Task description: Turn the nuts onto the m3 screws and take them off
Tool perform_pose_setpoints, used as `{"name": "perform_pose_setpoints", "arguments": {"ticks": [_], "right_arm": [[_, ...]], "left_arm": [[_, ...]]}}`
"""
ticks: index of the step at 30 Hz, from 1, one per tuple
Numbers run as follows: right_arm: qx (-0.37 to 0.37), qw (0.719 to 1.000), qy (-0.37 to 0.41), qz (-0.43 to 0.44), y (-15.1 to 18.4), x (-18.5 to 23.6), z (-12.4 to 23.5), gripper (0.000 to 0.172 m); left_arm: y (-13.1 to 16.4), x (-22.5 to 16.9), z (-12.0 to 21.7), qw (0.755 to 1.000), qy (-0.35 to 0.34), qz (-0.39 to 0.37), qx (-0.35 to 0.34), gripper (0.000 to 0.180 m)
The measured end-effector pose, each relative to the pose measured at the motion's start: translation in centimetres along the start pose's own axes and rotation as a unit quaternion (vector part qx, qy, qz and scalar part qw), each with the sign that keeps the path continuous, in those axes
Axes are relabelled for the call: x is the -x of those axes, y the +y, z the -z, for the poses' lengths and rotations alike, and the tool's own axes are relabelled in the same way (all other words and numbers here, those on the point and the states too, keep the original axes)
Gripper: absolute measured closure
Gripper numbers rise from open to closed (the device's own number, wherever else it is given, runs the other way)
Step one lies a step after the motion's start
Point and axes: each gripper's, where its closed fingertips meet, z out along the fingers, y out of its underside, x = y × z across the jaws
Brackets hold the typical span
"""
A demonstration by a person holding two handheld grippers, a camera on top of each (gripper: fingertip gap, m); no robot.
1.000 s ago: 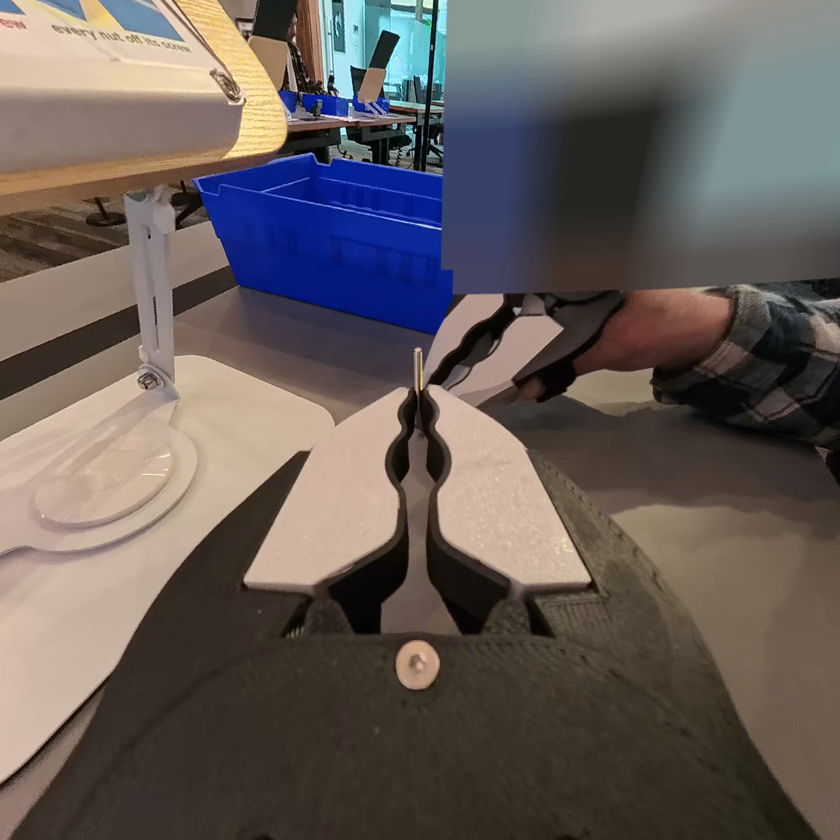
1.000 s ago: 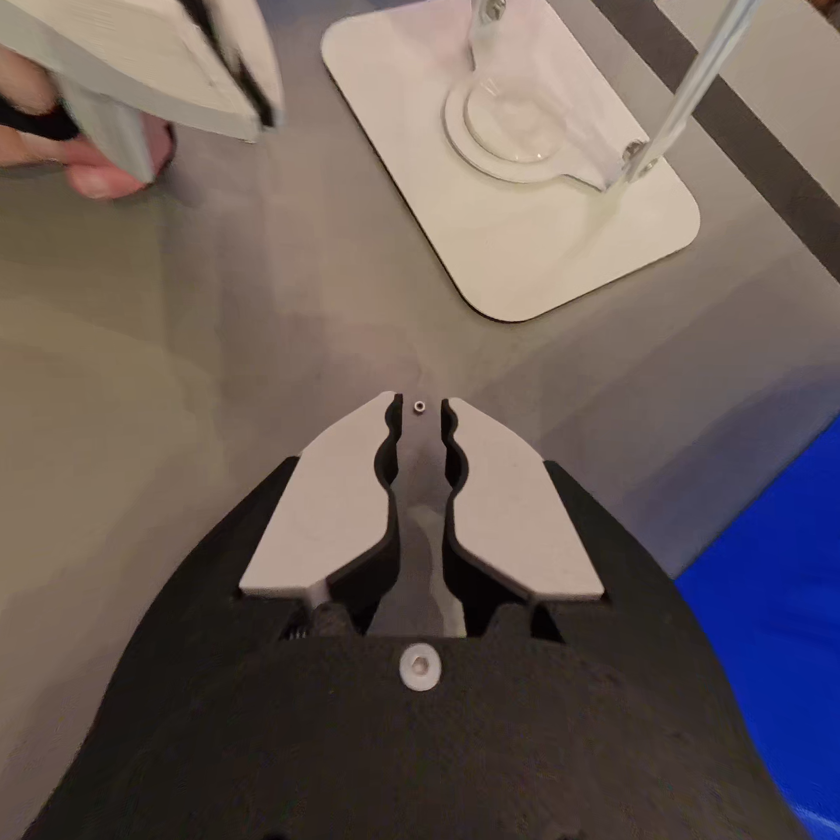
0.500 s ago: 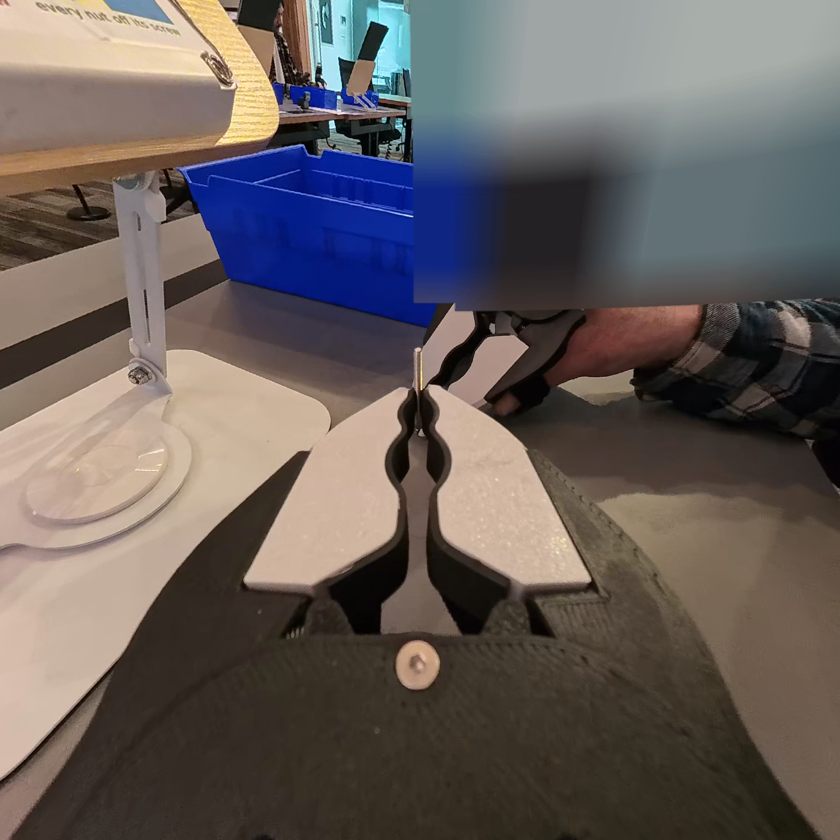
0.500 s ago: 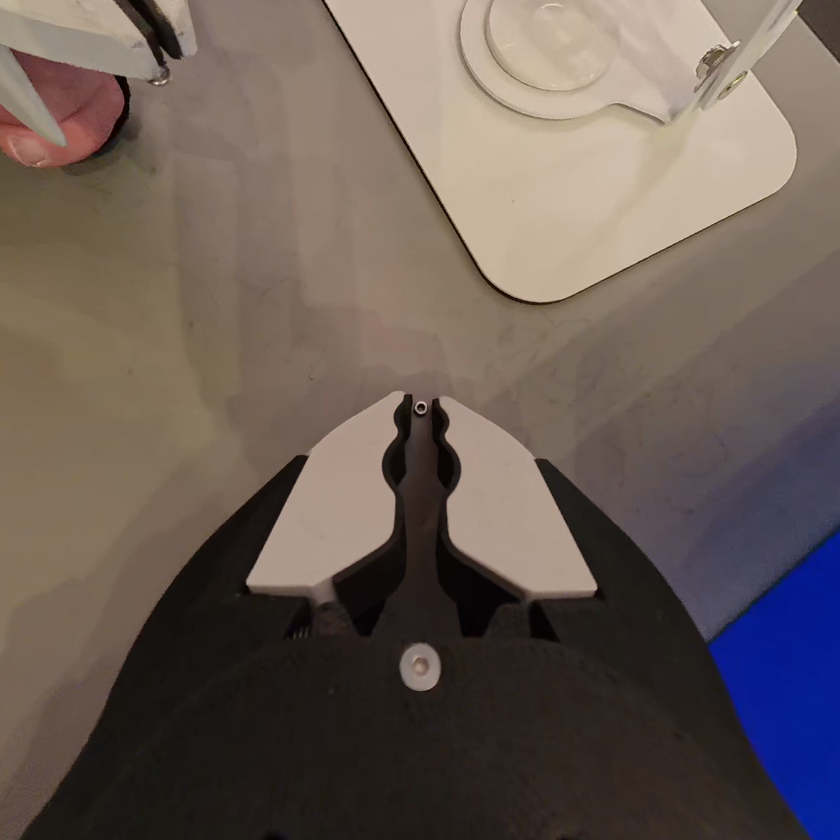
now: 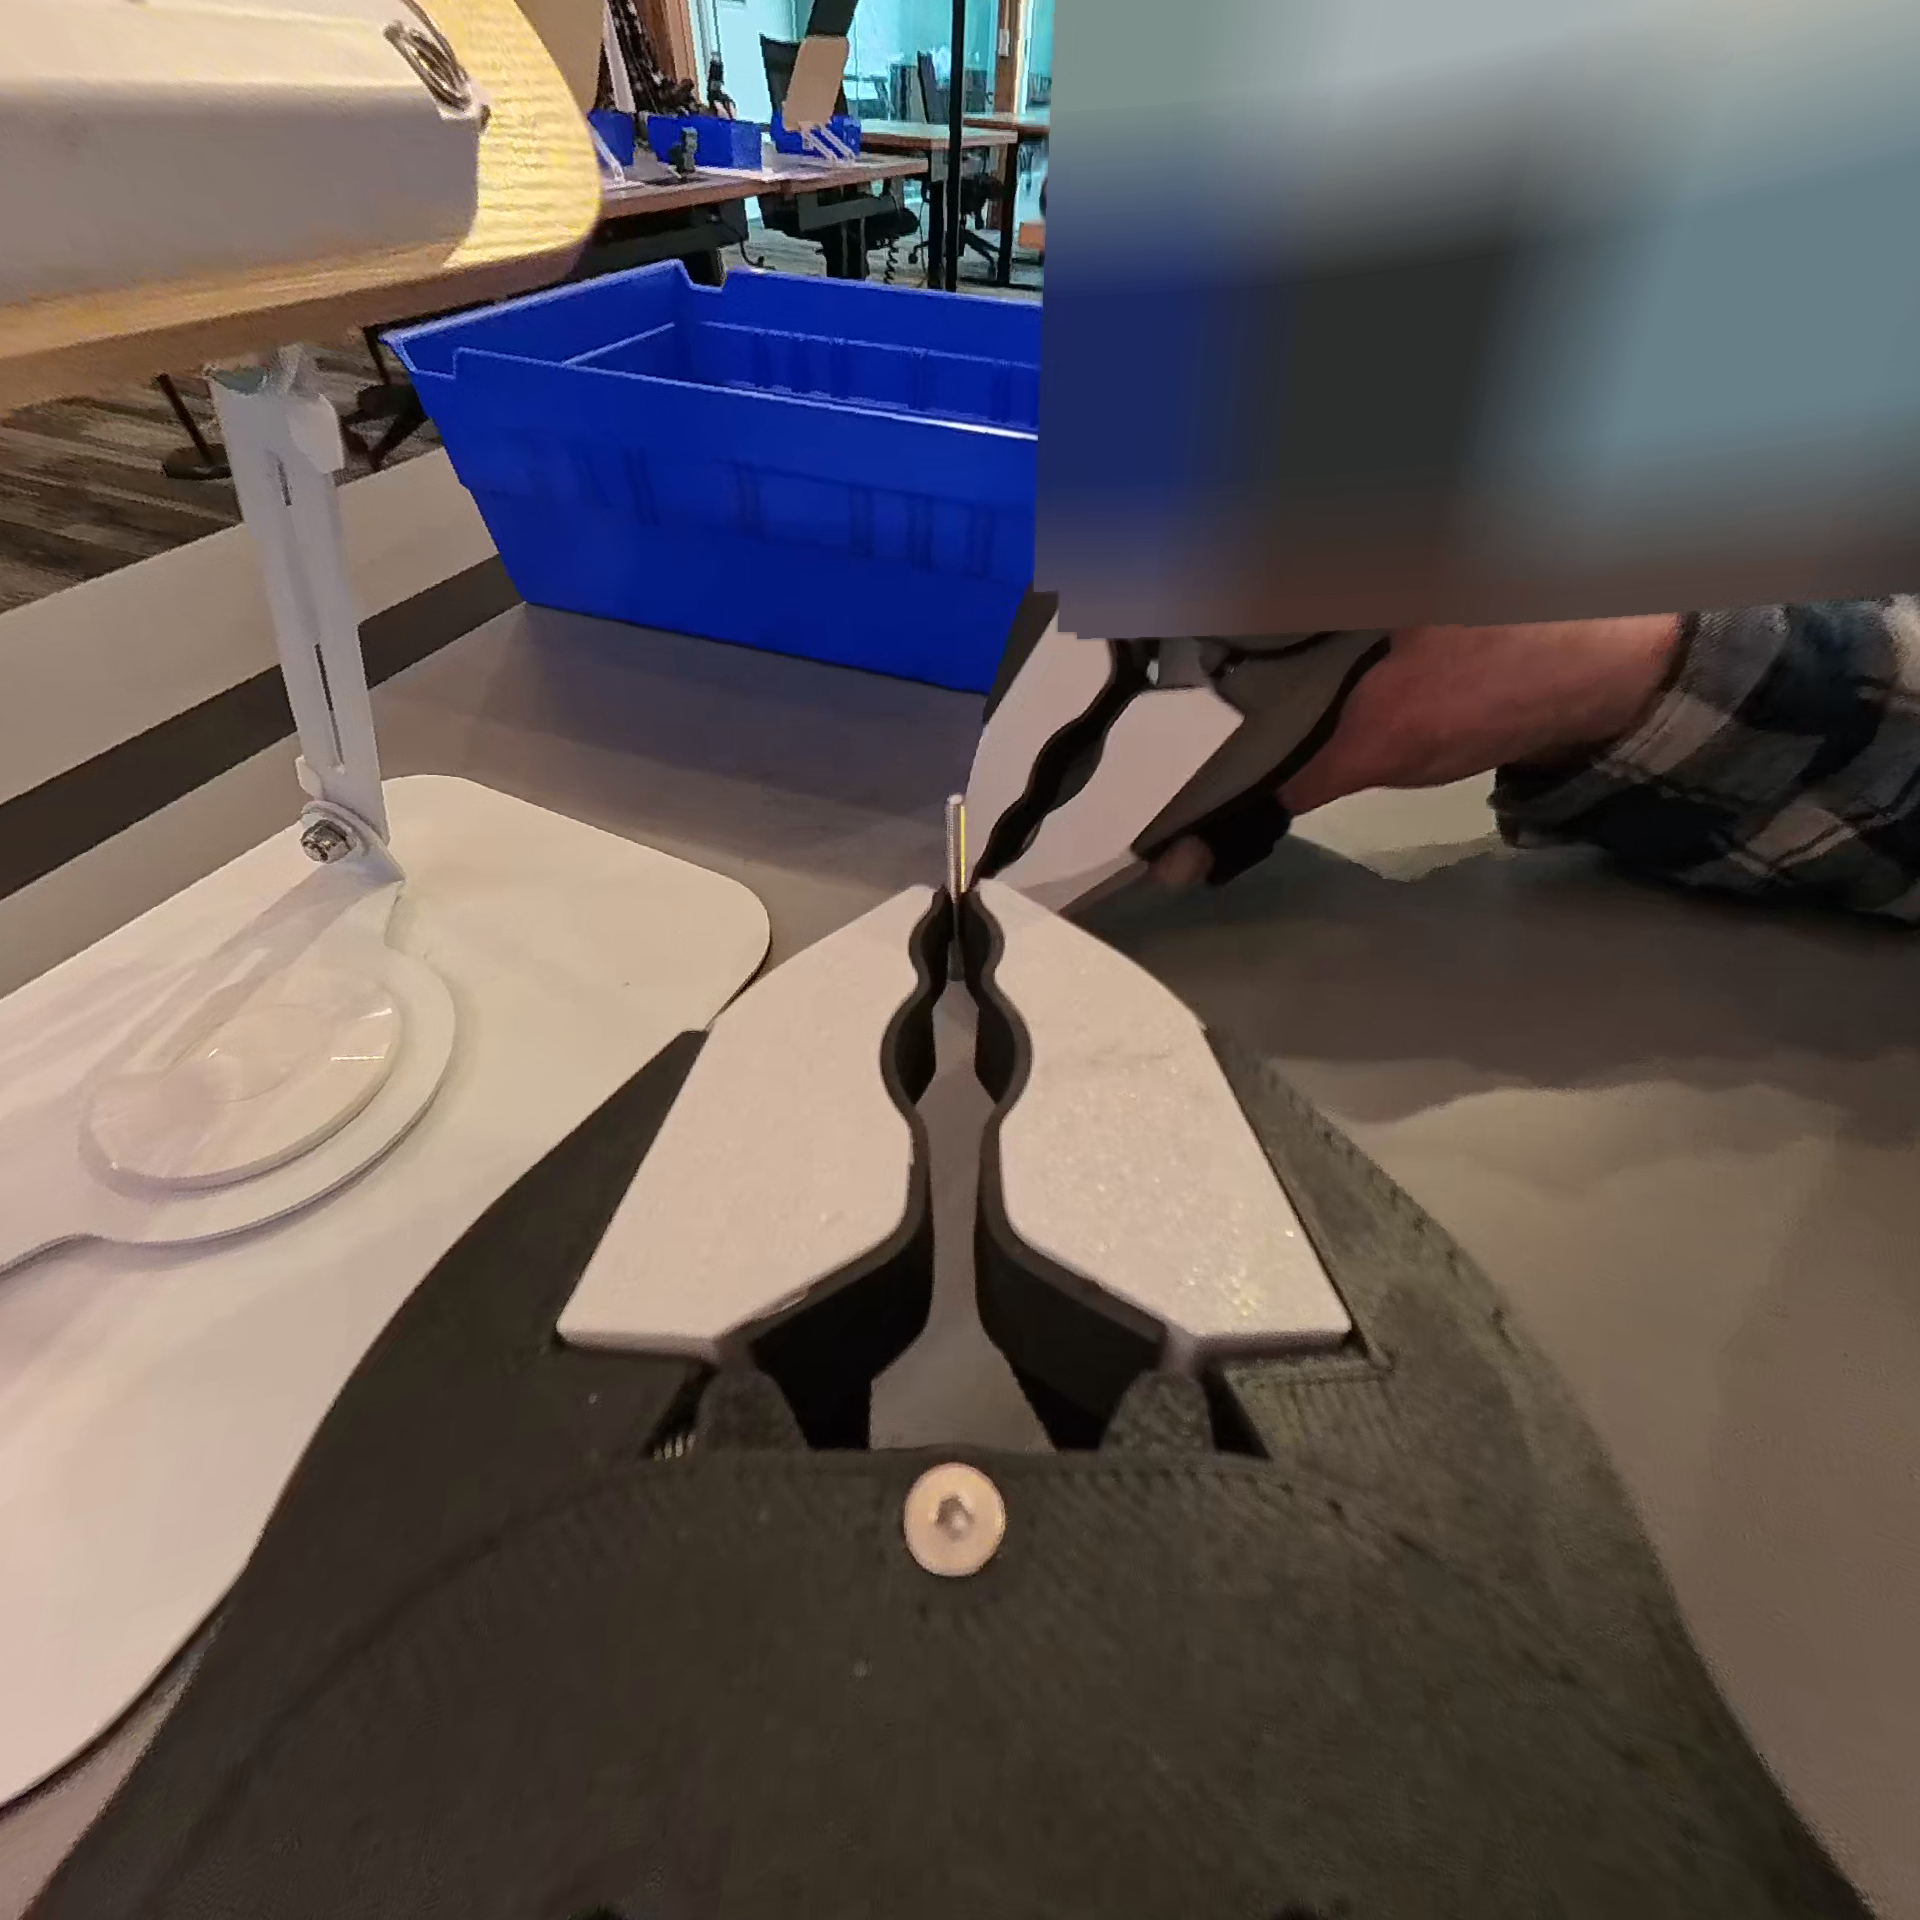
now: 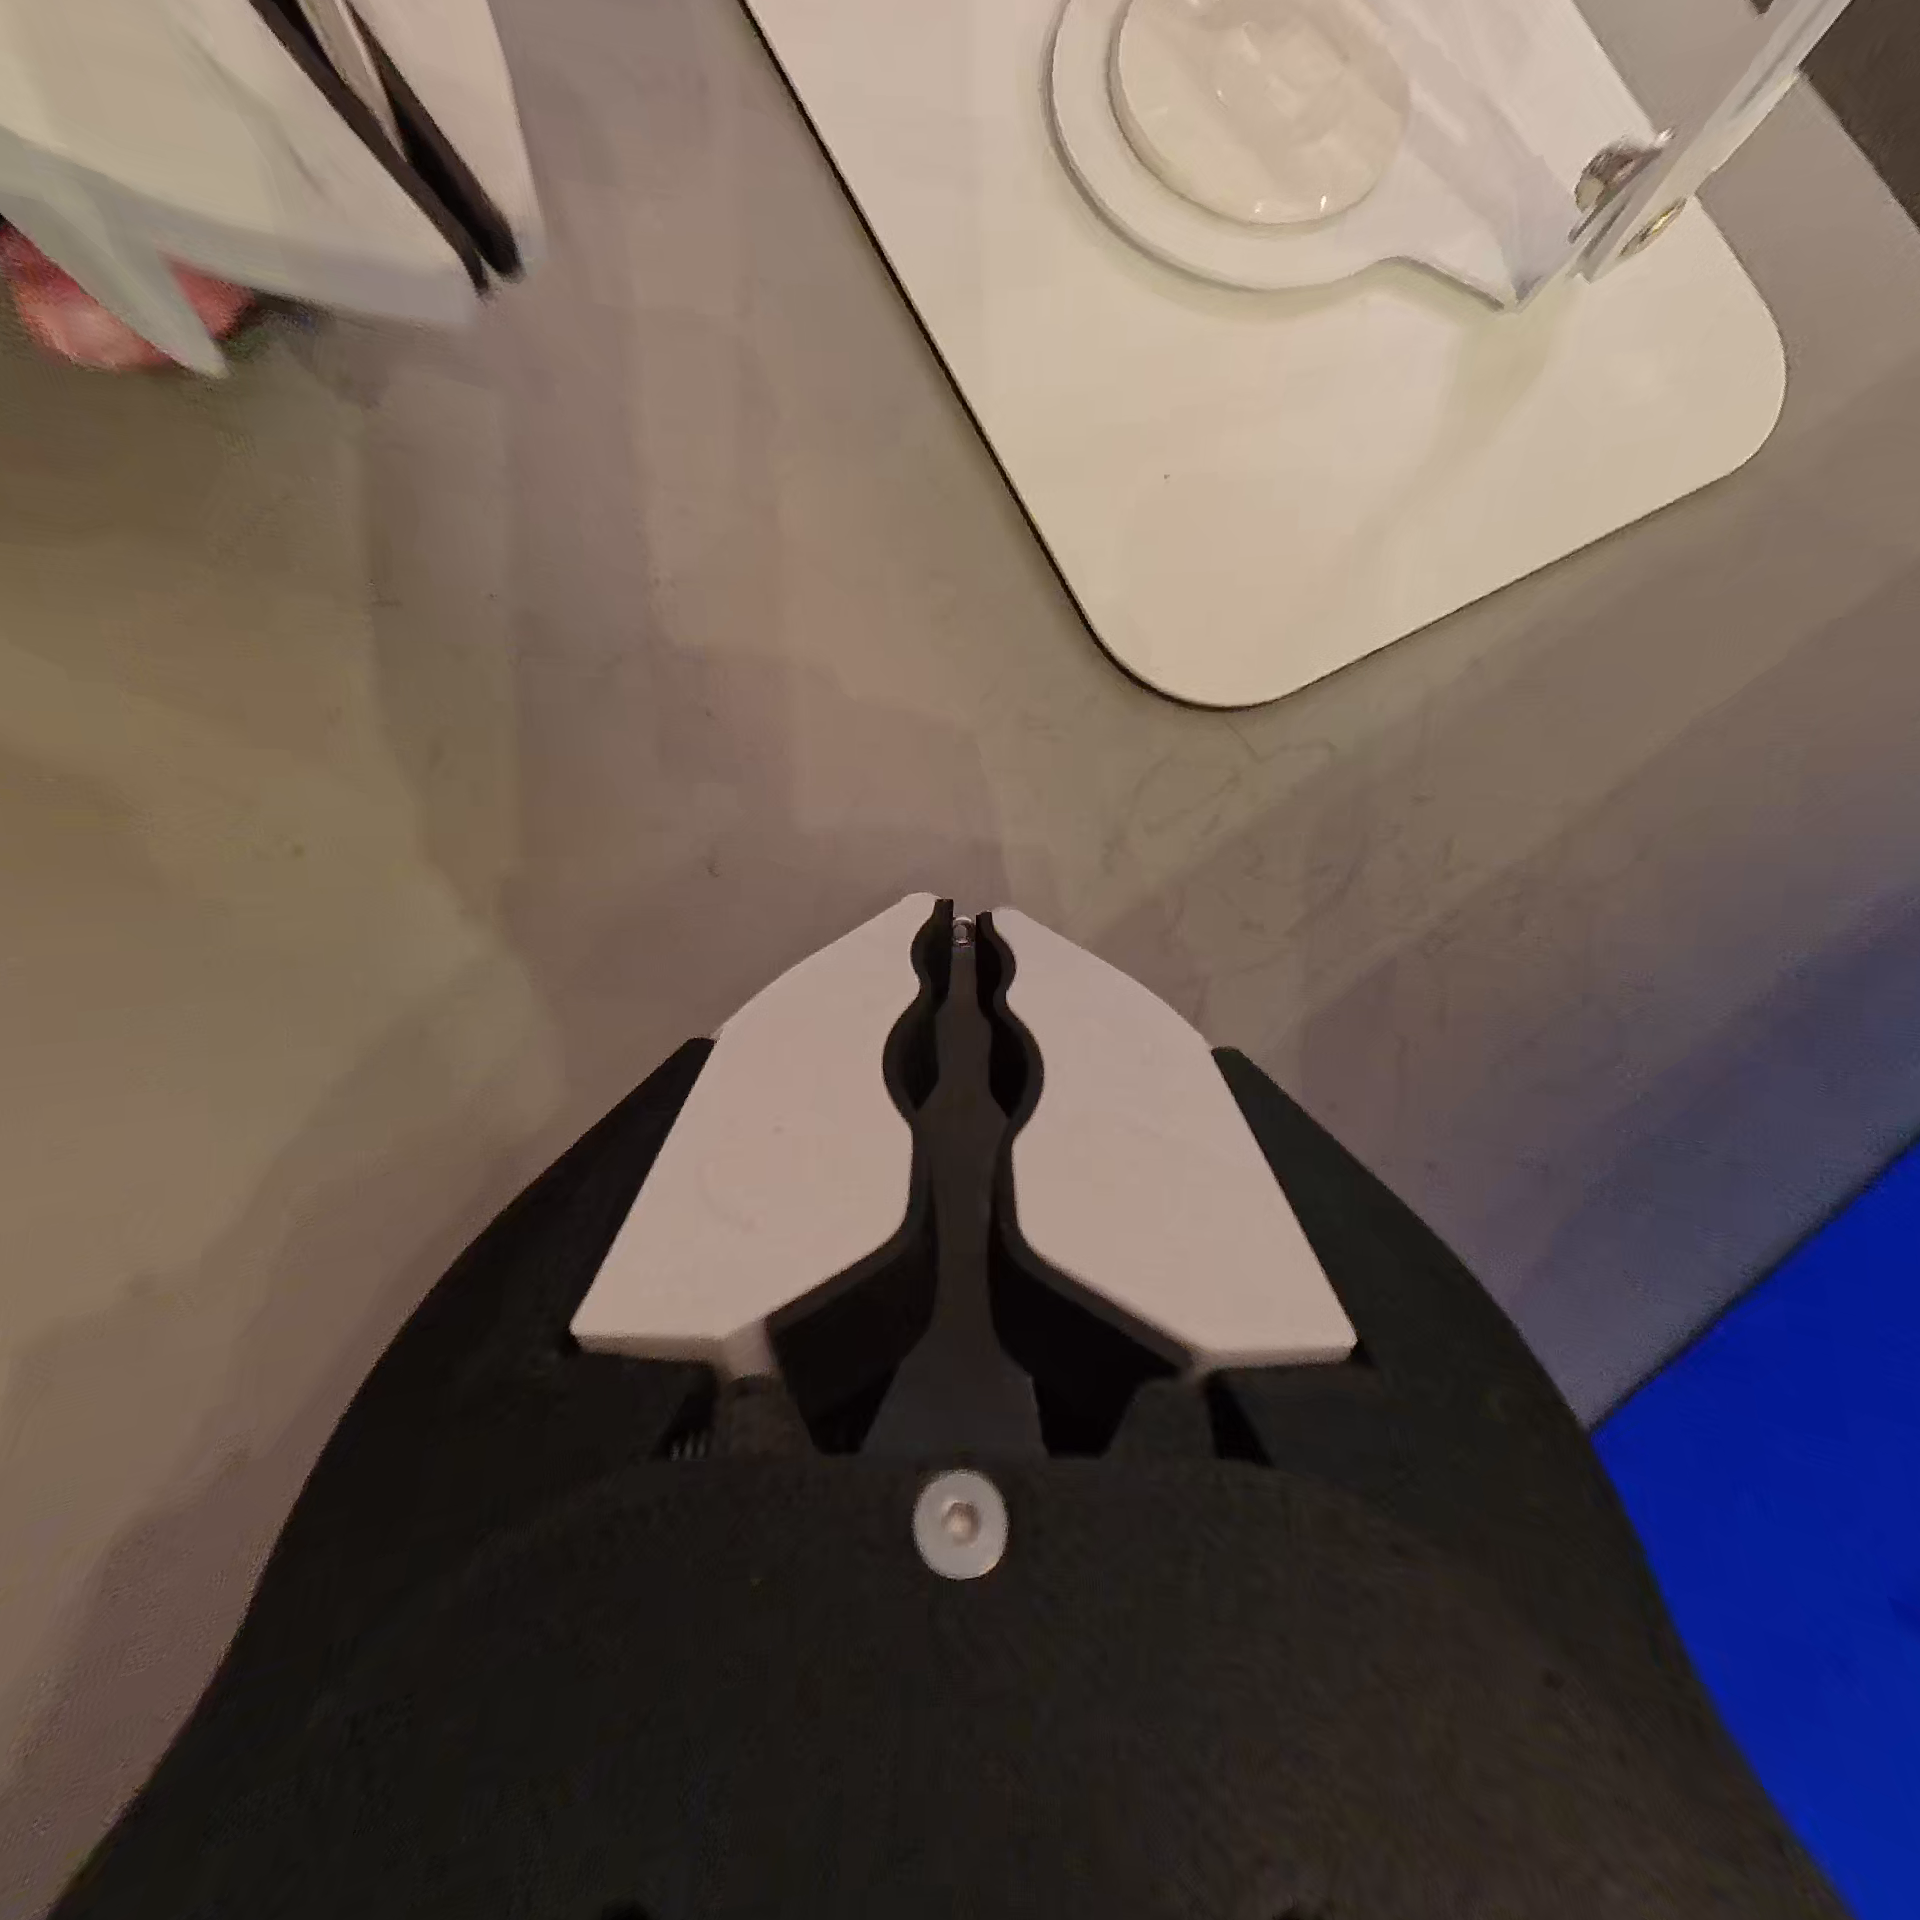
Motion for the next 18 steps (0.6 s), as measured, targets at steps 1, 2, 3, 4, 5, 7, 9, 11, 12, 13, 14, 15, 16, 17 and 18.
{"name": "perform_pose_setpoints", "arguments": {"ticks": [1, 2, 3, 4, 5, 7, 9, 11, 12, 13, 14, 15, 16, 17, 18], "right_arm": [[-0.012, 1.0, -0.006, -0.001, -0.5, 0.2, 0.4, 0.167], [-0.026, 1.0, -0.014, -0.002, -1.2, 0.5, 0.8, 0.167], [-0.042, 0.999, -0.023, -0.001, -2.0, 0.9, 1.4, 0.167], [-0.061, 0.998, -0.032, 0.001, -2.9, 1.3, 2.0, 0.167], [-0.08, 0.996, -0.039, 0.006, -3.9, 1.7, 2.7, 0.167], [-0.117, 0.992, -0.051, 0.024, -5.8, 2.5, 4.2, 0.167], [-0.139, 0.987, -0.062, 0.046, -7.3, 3.5, 5.3, 0.167], [-0.149, 0.984, -0.066, 0.073, -8.3, 4.4, 5.8, 0.167], [-0.152, 0.983, -0.069, 0.082, -8.6, 4.9, 5.8, 0.167], [-0.155, 0.981, -0.074, 0.089, -8.9, 5.3, 5.8, 0.167], [-0.155, 0.981, -0.074, 0.096, -9.0, 5.5, 5.8, 0.168], [-0.153, 0.981, -0.072, 0.101, -9.1, 5.6, 5.6, 0.168], [-0.149, 0.981, -0.071, 0.105, -9.1, 5.7, 5.5, 0.168], [-0.148, 0.981, -0.069, 0.109, -9.1, 5.8, 5.5, 0.168], [-0.146, 0.981, -0.066, 0.112, -9.1, 5.7, 5.4, 0.168]], "left_arm": [[0.2, 0.0, -0.1, 1.0, -0.002, -0.008, 0.007, 0.179], [0.4, 0.0, -0.2, 1.0, -0.004, -0.016, 0.013, 0.179], [0.4, 0.0, -0.2, 1.0, -0.006, -0.025, 0.017, 0.179], [0.5, -0.1, -0.3, 0.999, -0.007, -0.033, 0.022, 0.179], [0.6, -0.2, -0.3, 0.999, -0.008, -0.041, 0.025, 0.179], [0.7, -0.4, -0.4, 0.998, -0.007, -0.053, 0.029, 0.178], [0.8, -0.6, -0.5, 0.997, -0.01, -0.07, 0.033, 0.179], [0.8, -0.7, -0.6, 0.995, -0.016, -0.094, 0.039, 0.179], [0.8, -0.9, -0.6, 0.994, -0.017, -0.105, 0.041, 0.179], [0.8, -1.1, -0.7, 0.993, -0.016, -0.111, 0.04, 0.179], [0.7, -1.3, -0.7, 0.992, -0.014, -0.115, 0.039, 0.179], [0.6, -1.3, -0.7, 0.992, -0.017, -0.12, 0.038, 0.179], [0.5, -1.3, -0.6, 0.991, -0.019, -0.126, 0.037, 0.179], [0.5, -1.3, -0.6, 0.991, -0.02, -0.128, 0.037, 0.179], [0.5, -1.3, -0.6, 0.991, -0.021, -0.13, 0.037, 0.179]]}}
